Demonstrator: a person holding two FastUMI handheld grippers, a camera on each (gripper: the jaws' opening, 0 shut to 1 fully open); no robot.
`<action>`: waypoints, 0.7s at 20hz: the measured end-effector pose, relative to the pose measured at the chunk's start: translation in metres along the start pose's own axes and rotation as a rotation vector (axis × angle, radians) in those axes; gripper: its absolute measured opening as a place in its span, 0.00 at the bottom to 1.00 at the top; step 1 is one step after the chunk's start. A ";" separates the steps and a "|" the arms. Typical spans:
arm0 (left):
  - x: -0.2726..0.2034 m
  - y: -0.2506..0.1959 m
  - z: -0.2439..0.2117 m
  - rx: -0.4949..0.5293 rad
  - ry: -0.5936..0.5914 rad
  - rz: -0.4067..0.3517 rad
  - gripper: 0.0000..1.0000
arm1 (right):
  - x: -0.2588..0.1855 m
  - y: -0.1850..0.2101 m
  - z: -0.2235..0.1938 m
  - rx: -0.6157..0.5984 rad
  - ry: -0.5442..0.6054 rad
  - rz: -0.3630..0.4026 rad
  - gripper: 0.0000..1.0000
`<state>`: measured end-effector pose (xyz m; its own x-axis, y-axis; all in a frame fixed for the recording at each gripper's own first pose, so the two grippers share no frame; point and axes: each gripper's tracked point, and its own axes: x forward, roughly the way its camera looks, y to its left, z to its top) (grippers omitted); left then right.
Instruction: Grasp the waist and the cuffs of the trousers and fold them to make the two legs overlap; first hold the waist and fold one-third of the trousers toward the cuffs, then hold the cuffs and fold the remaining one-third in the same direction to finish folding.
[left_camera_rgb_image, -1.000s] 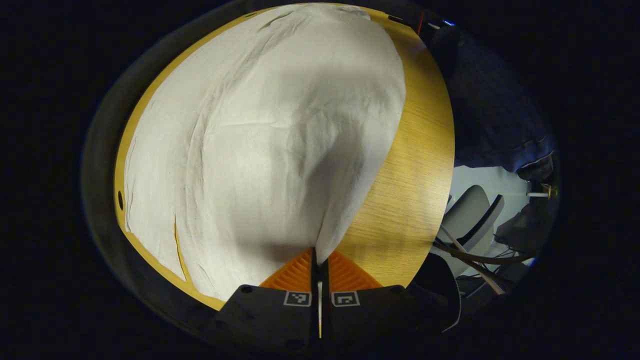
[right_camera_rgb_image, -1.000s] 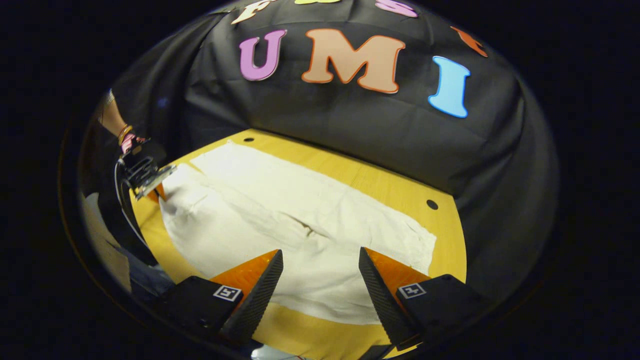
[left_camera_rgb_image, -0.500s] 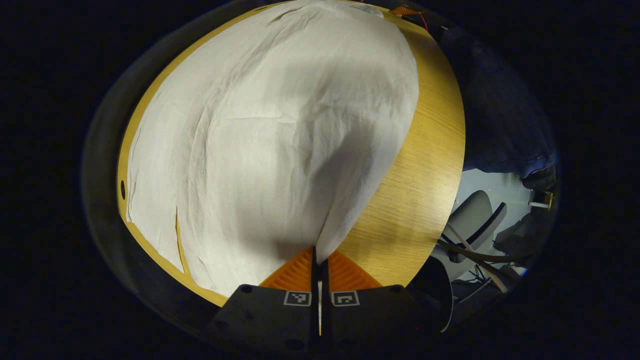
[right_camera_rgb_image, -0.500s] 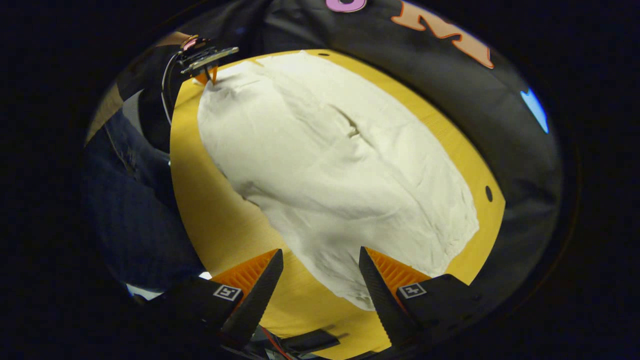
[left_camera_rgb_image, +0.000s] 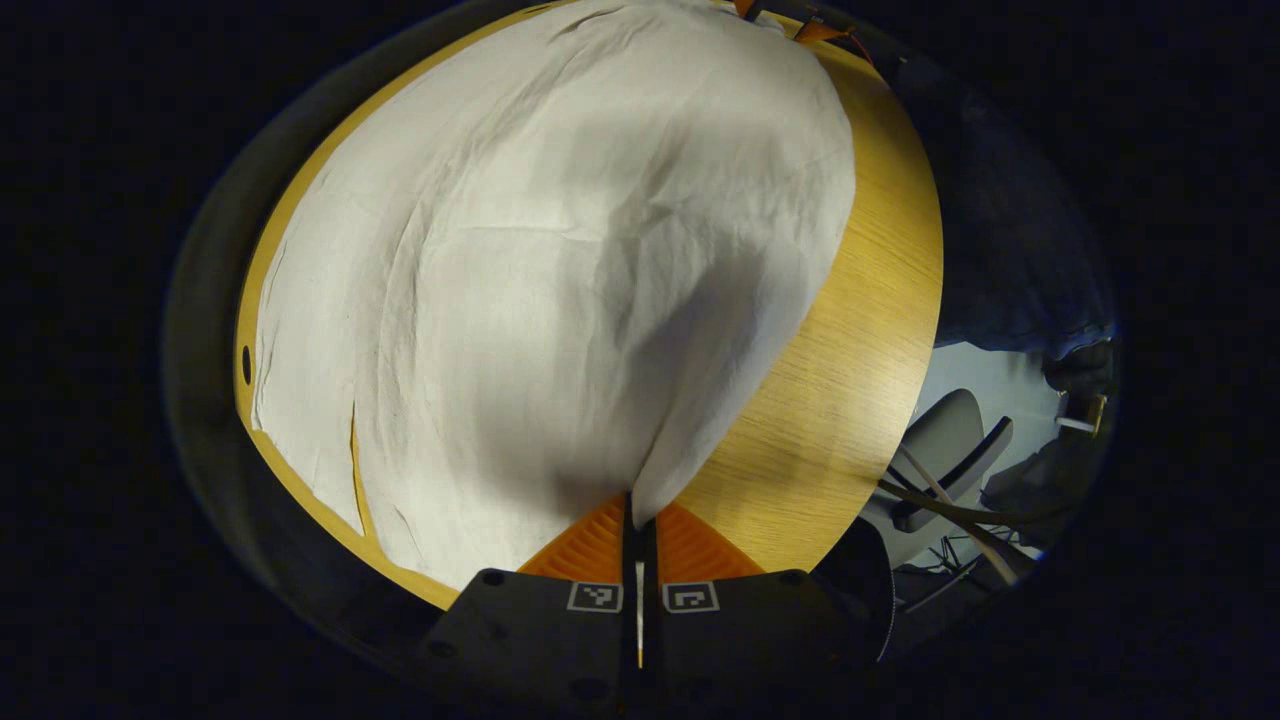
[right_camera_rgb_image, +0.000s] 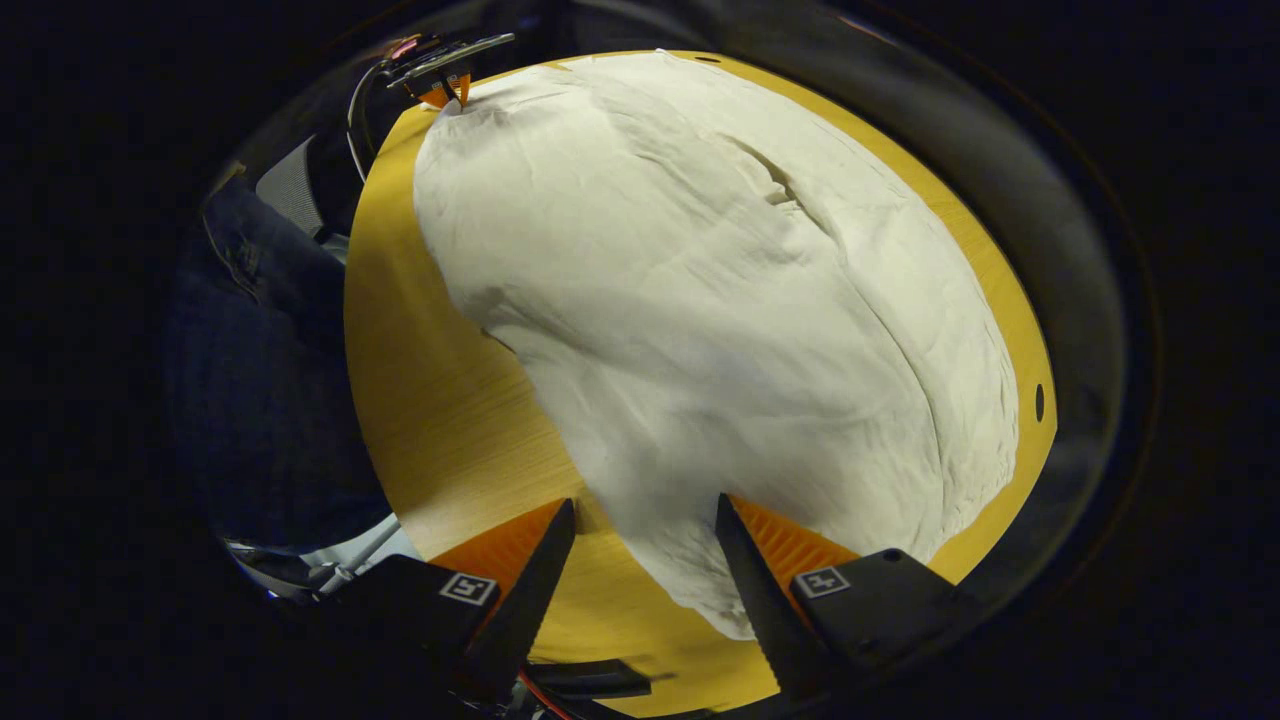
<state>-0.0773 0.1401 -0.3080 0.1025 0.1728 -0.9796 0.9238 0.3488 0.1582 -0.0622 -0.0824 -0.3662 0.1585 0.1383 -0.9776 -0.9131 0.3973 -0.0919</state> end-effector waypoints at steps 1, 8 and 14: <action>0.000 0.000 0.000 0.000 0.000 0.000 0.00 | 0.000 0.001 0.001 0.000 0.009 -0.003 0.84; -0.002 -0.003 0.003 -0.010 0.016 -0.012 0.00 | -0.002 -0.013 -0.001 0.011 0.041 -0.069 0.34; -0.002 -0.005 0.002 -0.002 0.016 -0.015 0.00 | -0.005 -0.016 -0.007 0.096 0.116 -0.054 0.05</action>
<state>-0.0817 0.1362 -0.3075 0.0830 0.1821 -0.9798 0.9245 0.3530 0.1439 -0.0510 -0.0956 -0.3617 0.1569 0.0113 -0.9875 -0.8633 0.4873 -0.1316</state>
